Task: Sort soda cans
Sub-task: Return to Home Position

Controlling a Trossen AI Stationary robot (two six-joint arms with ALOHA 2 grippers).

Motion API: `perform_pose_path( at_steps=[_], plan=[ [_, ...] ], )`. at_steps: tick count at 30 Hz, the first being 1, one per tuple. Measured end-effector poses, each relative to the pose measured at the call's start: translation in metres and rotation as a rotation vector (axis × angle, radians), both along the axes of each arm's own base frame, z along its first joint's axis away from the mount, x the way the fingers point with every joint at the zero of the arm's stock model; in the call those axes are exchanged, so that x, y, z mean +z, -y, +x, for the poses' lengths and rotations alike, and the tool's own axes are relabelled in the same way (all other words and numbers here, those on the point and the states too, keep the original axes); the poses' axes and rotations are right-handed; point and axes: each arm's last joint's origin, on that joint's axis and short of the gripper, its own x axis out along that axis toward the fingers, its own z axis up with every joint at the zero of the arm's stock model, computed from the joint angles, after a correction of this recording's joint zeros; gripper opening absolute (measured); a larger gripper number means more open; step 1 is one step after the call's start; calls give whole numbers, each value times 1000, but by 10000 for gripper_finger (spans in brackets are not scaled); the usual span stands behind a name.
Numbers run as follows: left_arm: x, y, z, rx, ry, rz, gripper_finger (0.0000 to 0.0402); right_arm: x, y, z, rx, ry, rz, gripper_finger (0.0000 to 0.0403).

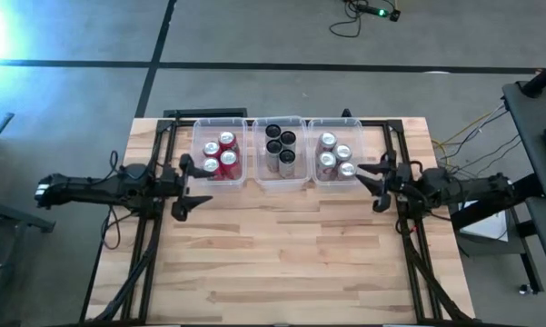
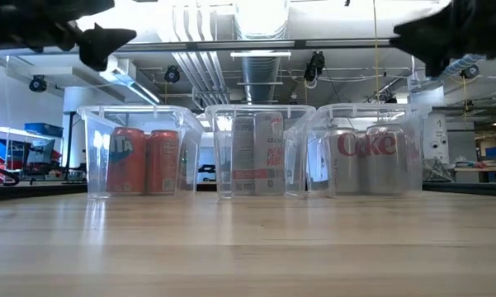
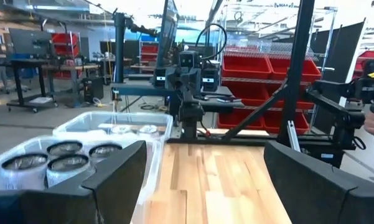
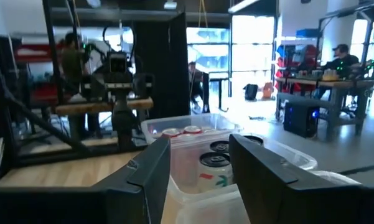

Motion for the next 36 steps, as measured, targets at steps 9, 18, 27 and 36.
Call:
perform_pose_path(
  at_steps=[9, 18, 27, 36],
  plan=[
    [-23, 0, -11, -4, -13, -45, 309, -44, -4, -3, 187, 22, 72, 131],
    [-65, -2, -17, 69, -55, -85, 309, -49, -12, -1, 435, -33, 96, 79],
    [-63, -3, -22, 73, -17, -78, 309, -50, -9, -1, 326, -36, 87, 34],
    [-68, -3, -19, 94, -71, -65, 309, -61, -6, 0, 231, -159, 18, 28]
  ],
)
